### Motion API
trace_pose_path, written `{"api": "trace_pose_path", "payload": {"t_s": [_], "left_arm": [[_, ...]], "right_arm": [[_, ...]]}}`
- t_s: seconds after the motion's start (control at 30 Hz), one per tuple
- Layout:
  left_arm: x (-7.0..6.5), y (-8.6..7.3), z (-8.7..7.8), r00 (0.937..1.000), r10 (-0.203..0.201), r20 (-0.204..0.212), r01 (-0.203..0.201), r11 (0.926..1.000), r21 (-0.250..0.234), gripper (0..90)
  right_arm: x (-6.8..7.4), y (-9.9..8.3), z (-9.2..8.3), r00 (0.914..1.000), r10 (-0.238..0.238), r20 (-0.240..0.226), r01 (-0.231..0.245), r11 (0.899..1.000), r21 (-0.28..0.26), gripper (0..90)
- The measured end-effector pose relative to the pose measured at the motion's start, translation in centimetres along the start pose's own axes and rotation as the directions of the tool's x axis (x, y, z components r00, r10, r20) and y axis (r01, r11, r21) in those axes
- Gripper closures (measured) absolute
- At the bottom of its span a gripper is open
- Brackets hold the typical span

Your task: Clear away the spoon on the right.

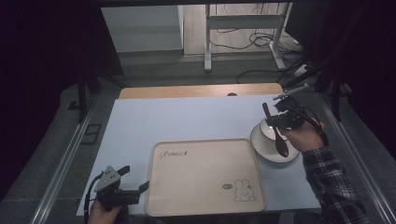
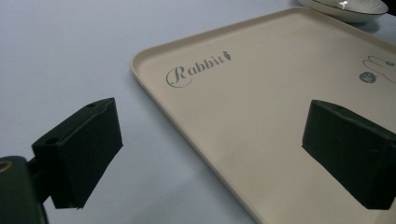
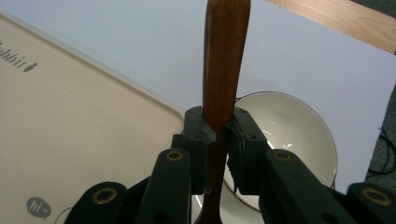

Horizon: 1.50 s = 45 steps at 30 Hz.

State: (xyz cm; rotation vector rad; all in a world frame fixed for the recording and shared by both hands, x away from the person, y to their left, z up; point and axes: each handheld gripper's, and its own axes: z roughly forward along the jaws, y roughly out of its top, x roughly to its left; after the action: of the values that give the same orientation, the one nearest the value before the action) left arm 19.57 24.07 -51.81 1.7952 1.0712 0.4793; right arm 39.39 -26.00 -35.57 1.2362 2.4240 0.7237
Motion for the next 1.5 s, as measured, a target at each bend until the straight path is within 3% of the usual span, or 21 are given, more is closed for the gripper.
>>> {"api": "trace_pose_path", "payload": {"t_s": [0.67,1.27,1.5], "left_arm": [[-0.1,0.0,0.0,1.0000,0.004,-0.002,-0.004,1.0000,0.001,4.6],[-0.1,0.0,0.0,1.0000,0.007,-0.002,-0.007,1.0000,0.001,4.7],[-0.1,0.0,0.0,0.9999,0.012,-0.003,-0.012,0.9999,0.005,4.7]], "right_arm": [[3.0,-2.2,0.3,0.9972,-0.021,-0.071,0.024,0.999,0.040,78.5],[6.0,-4.5,2.2,0.9885,-0.032,-0.148,0.047,0.994,0.097,78.5],[7.8,-5.2,3.2,0.9820,-0.037,-0.185,0.060,0.991,0.120,78.5]]}}
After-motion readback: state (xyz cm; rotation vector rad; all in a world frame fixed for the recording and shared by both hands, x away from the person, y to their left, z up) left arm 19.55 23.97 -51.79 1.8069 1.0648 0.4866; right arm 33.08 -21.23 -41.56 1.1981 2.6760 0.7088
